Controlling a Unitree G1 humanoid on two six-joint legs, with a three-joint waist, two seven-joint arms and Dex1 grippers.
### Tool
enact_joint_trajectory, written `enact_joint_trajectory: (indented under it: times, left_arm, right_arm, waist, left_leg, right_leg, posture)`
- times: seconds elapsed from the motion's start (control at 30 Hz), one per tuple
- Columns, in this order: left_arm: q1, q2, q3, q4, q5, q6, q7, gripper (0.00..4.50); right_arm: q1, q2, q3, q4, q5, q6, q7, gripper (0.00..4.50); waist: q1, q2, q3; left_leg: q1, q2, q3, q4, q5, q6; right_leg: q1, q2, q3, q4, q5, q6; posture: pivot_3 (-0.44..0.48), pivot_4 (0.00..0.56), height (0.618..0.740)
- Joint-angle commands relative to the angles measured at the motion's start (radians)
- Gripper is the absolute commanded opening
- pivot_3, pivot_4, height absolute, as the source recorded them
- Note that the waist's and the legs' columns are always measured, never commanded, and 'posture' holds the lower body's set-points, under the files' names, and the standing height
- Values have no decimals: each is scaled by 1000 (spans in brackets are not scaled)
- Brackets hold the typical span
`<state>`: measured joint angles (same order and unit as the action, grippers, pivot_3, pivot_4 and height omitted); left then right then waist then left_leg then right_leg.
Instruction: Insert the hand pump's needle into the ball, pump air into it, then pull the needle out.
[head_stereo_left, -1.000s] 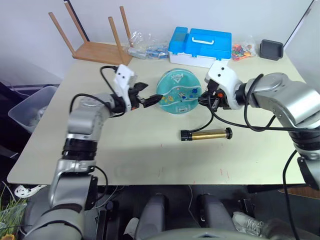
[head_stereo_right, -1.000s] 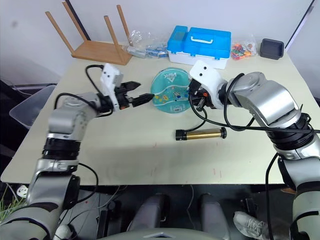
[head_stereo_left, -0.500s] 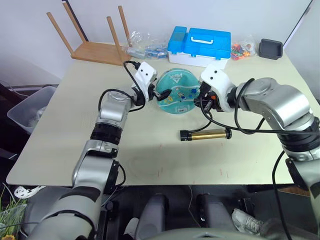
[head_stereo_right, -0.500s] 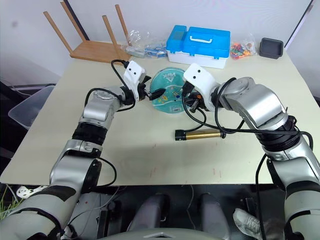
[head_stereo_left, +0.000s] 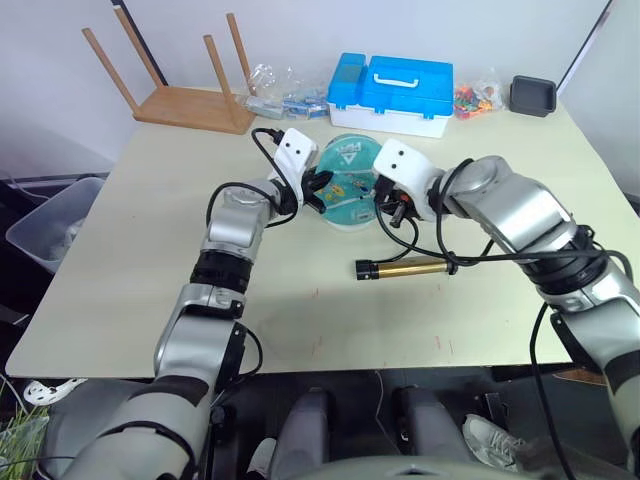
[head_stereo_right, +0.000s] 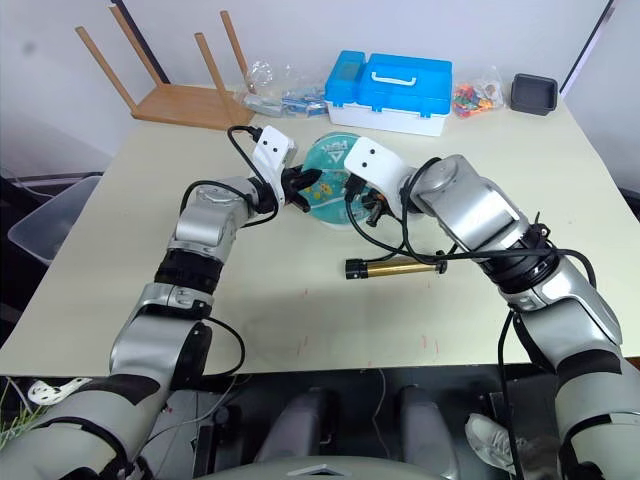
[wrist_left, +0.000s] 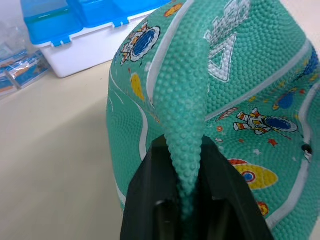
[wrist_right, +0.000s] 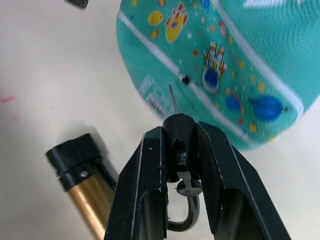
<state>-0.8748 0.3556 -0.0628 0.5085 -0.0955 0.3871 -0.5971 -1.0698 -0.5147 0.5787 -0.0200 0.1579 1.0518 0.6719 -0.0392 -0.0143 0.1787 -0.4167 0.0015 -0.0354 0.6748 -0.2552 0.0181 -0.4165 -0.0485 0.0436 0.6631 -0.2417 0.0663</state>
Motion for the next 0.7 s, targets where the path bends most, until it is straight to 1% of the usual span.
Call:
enact_joint_trajectory:
  times: [0.03, 0.4, 0.7]
  left_arm:
    - [15, 3, 16, -69, -4, 14, 12, 0]
    - [34, 13, 19, -97, 3, 12, 16, 0]
    - [50, 11, 18, -122, 2, 19, 20, 0]
  right_arm:
    - [-41, 15, 9, 44, -51, -60, 28, 317]
    - [-76, 74, 5, 179, -138, -157, 100, 317]
    - [-70, 95, -9, 214, -182, -186, 152, 317]
  waist:
    - [0, 0, 0]
    - [-2, 0, 0]
    - [-2, 0, 0]
  left_leg:
    - [0, 0, 0, 0, 0, 0]
    - [0, 0, 0, 0, 0, 0]
    - [0, 0, 0, -1, 0, 0]
  right_leg:
    - [0, 0, 0, 0, 0, 0]
    - [0, 0, 0, 0, 0, 0]
    - [-1, 0, 0, 0, 0, 0]
  posture:
    - [0, 150, 740]
    - [0, 150, 740]
    - [0, 150, 740]
